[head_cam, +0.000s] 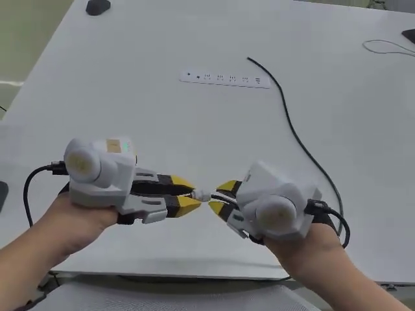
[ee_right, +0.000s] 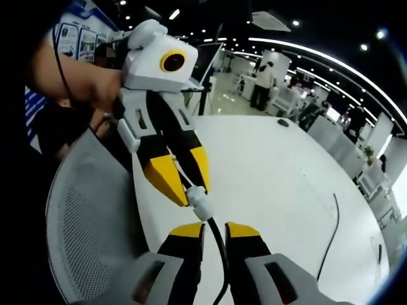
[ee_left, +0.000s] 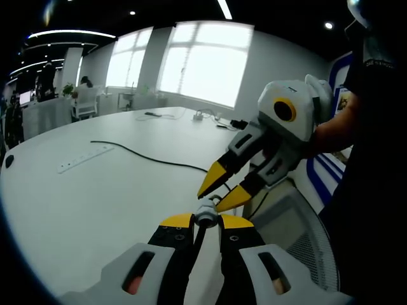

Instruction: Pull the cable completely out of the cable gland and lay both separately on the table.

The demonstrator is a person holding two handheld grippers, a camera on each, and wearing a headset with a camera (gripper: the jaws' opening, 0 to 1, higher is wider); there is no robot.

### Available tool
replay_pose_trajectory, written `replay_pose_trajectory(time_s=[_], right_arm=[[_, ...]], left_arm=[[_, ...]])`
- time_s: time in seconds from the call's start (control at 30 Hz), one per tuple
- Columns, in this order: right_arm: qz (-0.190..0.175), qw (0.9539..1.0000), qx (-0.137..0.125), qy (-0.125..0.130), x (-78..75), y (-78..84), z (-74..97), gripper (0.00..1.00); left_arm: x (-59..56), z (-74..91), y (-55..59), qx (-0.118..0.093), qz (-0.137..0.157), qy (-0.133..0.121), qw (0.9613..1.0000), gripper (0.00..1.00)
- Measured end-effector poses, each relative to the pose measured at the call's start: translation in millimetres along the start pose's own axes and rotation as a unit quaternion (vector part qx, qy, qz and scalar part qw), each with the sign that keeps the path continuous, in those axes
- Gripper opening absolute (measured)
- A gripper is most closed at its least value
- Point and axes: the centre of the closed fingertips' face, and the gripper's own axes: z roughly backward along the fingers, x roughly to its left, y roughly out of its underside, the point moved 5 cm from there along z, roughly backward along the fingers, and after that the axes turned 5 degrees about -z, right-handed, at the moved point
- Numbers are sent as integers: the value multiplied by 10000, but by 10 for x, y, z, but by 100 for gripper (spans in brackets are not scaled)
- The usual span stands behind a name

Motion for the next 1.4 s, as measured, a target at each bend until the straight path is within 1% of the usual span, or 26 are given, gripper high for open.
replay_pose_trajectory(time_s=[0.1, 0.23, 0.3, 0.47, 0.57, 0.63, 0.77, 0.83, 0.87, 0.9, 0.93, 0.97, 1.0, 1.07, 1.1, 1.13, 1.17, 1.2, 1.27, 1.3, 1.33, 1.4], right_arm=[[34, 10000, -8, -7, -3, 8, -7, 3], [-100, 9999, -18, -19, 7, 34, -21, 2], [-111, 9999, -40, -11, 7, 40, -20, 2], [-252, 9996, -118, 100, -30, 62, -16, 1], [-369, 9992, -100, 151, -72, 99, -17, 1], [-514, 9985, -75, 176, -110, 135, -6, 0], [-833, 9961, -139, 260, -181, 196, 24, 0], [-1138, 9930, -168, 270, -199, 244, 16, 0], [-1231, 9918, -187, 290, -215, 266, 11, 0], [-1275, 9912, -144, 327, -241, 311, 7, 0], [-1392, 9895, -153, 369, -257, 340, 6, 0], [-1645, 9854, -194, 398, -277, 383, 4, 0], [-1757, 9835, -204, 382, -285, 411, 0, 0], [-1876, 9811, -177, 442, -321, 491, -6, 0], [-1985, 9790, -158, 443, -328, 537, -15, 0], [-2042, 9778, -157, 442, -330, 553, -18, 0], [-2215, 9739, -146, 464, -341, 600, -22, 0], [-2300, 9719, -136, 490, -353, 627, -21, 0], [-2654, 9626, -140, 534, -379, 699, -25, 0], [-2837, 9575, -127, 510, -382, 731, -30, 0], [-3036, 9513, -103, 529, -395, 779, -33, 0], [-3207, 9455, -72, 554, -417, 844, -39, 0]], left_arm=[[0, -3, 2, -11, 11, -8, 10000, 15], [-4, -11, 16, 13, 21, 4, 10000, 15], [-6, -12, 19, 10, 25, 9, 10000, 15], [11, -14, 3, -48, 48, -10, 10000, 15], [21, -15, -3, -53, 43, -22, 10000, 15], [27, -14, -2, -57, 57, -28, 10000, 15], [32, 0, -18, -101, 57, -66, 9999, 15], [33, 5, -20, -110, 57, -87, 9999, 15], [33, 7, -18, -104, 60, -92, 9999, 15], [35, 12, -15, -95, 51, -107, 9999, 15], [36, 16, -15, -98, 47, -116, 9999, 15], [37, 22, -14, -101, 59, -123, 9999, 15], [35, 25, -13, -98, 57, -126, 9999, 15], [29, 29, -4, -86, 48, -129, 9999, 15], [27, 29, 2, -83, 53, -130, 9999, 15], [21, 28, 12, -78, 57, -130, 9999, 15], [17, 26, 19, -77, 57, -128, 9999, 15], [14, 25, 24, -77, 63, -125, 9999, 15], [9, 26, 33, -89, 79, -124, 9999, 15], [7, 28, 37, -91, 97, -119, 9998, 15], [8, 29, 38, -94, 91, -123, 9998, 15], [9, 29, 41, -91, 98, -122, 9998, 15]])
